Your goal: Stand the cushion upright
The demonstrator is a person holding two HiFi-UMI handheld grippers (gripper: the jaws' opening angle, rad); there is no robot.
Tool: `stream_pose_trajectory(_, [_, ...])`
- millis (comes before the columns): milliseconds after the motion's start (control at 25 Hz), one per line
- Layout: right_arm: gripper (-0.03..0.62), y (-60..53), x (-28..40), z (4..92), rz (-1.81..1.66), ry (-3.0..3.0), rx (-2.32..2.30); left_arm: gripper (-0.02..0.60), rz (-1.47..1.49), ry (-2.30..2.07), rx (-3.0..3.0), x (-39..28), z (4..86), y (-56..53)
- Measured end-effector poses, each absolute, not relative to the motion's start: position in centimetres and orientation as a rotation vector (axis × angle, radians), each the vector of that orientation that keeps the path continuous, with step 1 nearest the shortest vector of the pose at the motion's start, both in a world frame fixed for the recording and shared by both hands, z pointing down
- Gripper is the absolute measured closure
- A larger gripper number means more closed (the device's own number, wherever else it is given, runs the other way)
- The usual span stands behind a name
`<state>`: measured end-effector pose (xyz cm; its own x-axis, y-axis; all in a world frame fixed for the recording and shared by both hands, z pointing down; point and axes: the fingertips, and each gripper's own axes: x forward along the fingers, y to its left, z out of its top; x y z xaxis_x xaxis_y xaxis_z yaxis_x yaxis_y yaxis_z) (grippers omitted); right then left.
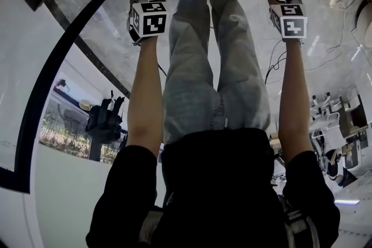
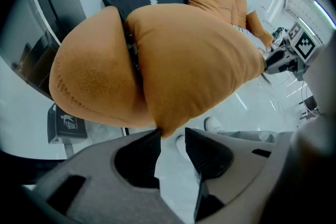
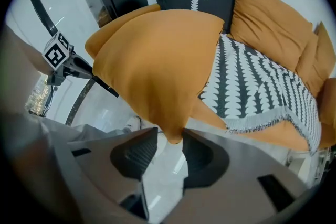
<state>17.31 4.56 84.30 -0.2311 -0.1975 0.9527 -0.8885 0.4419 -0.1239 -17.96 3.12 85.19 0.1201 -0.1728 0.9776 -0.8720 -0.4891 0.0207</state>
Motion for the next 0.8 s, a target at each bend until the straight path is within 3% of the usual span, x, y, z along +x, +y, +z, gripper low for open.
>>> stream_pose_trajectory(280, [0.464,4.3,16.9,85.6,0.897,-1.688,0.983,0.446,1.417,-1.033,1.757,-18.0,86.3,2.3])
stream_pose_trajectory(400, [0.506,4.1,16.9,85.5,0.903,-1.686,1.013,0.448,1.416,-1.074,1.732,-18.1,86.2,2.2])
stream_pose_trajectory(560, [0.548,4.0,16.4,85.0,0.933,-1.692,1.042,0.538,1.431,-1.126,1.709,-18.2,86.0,2.2])
stream_pose_trajectory(800, [0.557,3.8,16.8,83.8,0.939,-1.705,1.053,0.551,1.431,-1.127,1.72,-17.8,84.9,2.0])
